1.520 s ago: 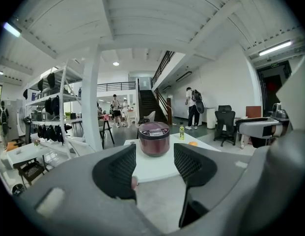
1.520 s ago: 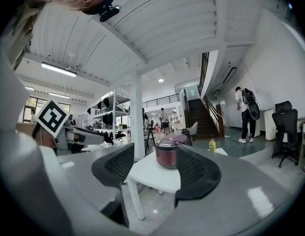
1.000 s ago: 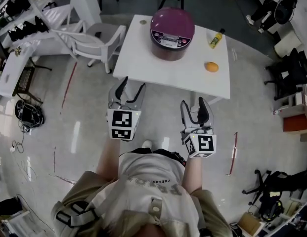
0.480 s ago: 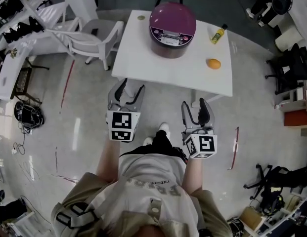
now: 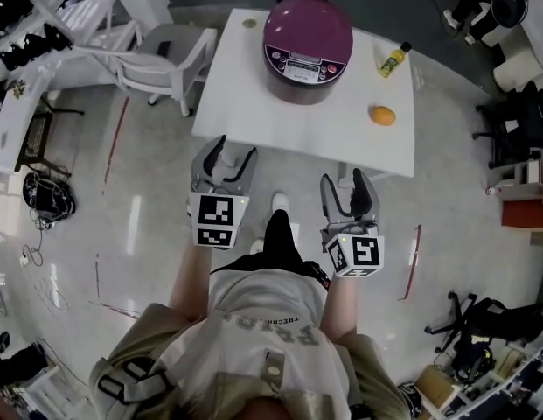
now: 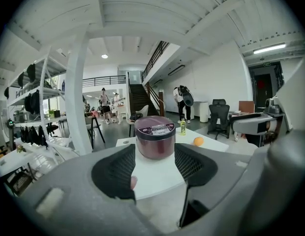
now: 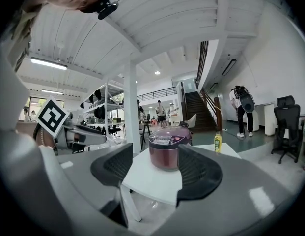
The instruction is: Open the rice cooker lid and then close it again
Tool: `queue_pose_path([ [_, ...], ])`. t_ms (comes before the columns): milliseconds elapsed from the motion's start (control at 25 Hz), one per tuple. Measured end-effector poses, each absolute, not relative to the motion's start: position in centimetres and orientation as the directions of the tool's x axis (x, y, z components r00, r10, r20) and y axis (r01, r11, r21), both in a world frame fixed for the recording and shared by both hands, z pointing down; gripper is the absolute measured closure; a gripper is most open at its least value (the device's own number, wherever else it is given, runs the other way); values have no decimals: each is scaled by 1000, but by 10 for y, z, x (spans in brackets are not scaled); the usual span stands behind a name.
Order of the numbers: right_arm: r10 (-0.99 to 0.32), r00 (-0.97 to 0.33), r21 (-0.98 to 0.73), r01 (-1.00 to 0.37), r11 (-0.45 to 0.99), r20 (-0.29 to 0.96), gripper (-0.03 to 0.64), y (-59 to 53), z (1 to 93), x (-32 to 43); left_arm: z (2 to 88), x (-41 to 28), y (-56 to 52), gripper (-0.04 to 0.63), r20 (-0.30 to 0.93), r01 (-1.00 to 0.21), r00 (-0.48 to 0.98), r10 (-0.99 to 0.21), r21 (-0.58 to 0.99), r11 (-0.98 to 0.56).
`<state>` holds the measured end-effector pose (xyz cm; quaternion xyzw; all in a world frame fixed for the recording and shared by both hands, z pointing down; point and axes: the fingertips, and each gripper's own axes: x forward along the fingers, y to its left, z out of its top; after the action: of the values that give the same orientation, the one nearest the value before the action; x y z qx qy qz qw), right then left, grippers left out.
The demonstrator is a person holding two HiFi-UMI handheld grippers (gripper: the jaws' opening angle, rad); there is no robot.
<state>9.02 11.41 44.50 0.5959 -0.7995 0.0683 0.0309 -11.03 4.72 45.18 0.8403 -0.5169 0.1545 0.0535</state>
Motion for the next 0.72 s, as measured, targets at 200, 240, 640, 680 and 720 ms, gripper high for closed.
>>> queue_pose_path([
  [200, -943, -306, -76, -952, 298, 134, 359, 81, 447, 98, 454, -101, 15, 337, 321, -888, 408, -855, -76, -453],
  [240, -941, -311, -75, -950, 303, 133, 359, 73, 447, 101, 454, -98, 8, 337, 321, -889, 406, -856, -76, -451],
  [640, -921, -370, -77, -929, 363, 122, 359, -13, 444, 123, 446, -71, -69, 337, 311, -902, 374, -874, -99, -421],
  [680, -919, -376, -76, -926, 369, 118, 359, -20, 443, 124, 444, -68, -76, 337, 309, -902, 371, -875, -103, -419],
  [720, -917, -382, -75, -924, 375, 113, 359, -27, 441, 125, 442, -66, -82, 337, 308, -902, 369, -877, -107, -417],
])
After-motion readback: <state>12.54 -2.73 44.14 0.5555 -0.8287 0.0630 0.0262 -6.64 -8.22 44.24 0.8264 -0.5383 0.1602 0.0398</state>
